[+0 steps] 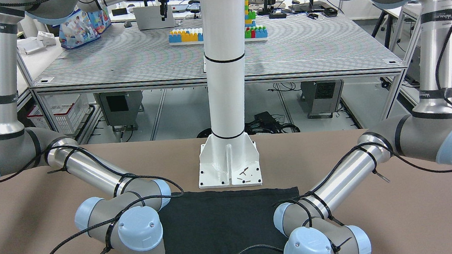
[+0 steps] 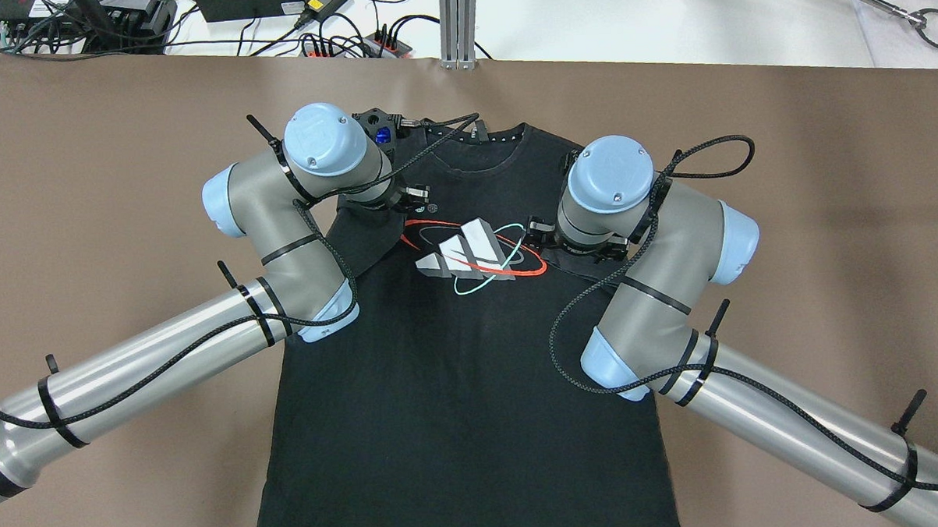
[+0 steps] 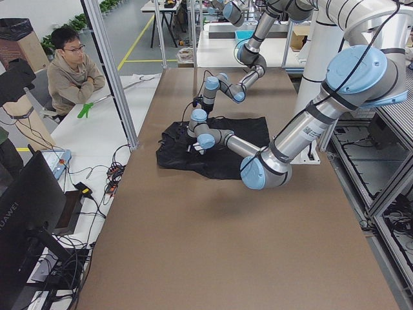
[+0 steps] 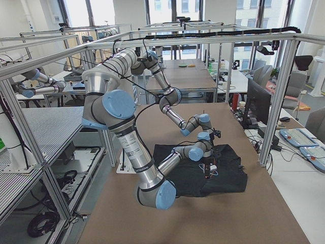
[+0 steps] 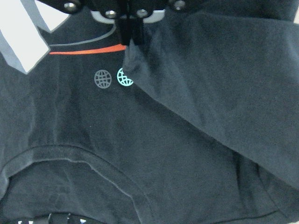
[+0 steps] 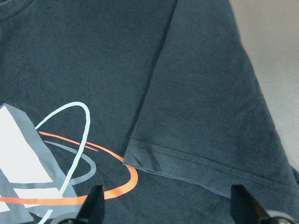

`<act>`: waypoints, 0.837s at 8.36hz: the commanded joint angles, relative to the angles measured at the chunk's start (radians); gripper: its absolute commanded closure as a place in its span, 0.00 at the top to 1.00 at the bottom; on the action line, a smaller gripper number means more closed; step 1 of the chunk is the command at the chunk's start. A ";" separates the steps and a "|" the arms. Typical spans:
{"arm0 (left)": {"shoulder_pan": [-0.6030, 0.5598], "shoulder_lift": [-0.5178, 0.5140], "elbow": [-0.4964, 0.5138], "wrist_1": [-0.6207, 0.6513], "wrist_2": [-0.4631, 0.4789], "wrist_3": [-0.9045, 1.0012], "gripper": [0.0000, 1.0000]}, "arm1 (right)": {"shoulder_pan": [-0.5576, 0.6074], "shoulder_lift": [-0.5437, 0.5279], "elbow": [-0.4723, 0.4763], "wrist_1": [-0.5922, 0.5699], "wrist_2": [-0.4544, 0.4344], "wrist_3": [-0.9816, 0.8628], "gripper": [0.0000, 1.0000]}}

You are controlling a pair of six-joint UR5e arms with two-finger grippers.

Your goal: Fold clothes

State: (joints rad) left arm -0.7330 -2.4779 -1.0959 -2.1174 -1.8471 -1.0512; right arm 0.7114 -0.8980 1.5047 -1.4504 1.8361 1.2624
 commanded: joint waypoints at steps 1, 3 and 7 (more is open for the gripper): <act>-0.002 0.019 0.011 -0.004 0.065 0.003 0.99 | -0.023 0.001 -0.003 0.002 -0.035 0.000 0.95; -0.003 0.046 -0.004 -0.006 0.065 -0.007 1.00 | -0.023 -0.001 0.002 0.002 -0.035 0.002 0.95; 0.015 0.308 -0.295 -0.003 0.066 -0.020 1.00 | -0.023 -0.001 0.005 0.002 -0.037 0.005 0.95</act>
State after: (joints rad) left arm -0.7299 -2.2964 -1.2465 -2.1214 -1.7792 -1.0674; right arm 0.6888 -0.8995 1.5080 -1.4480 1.7995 1.2652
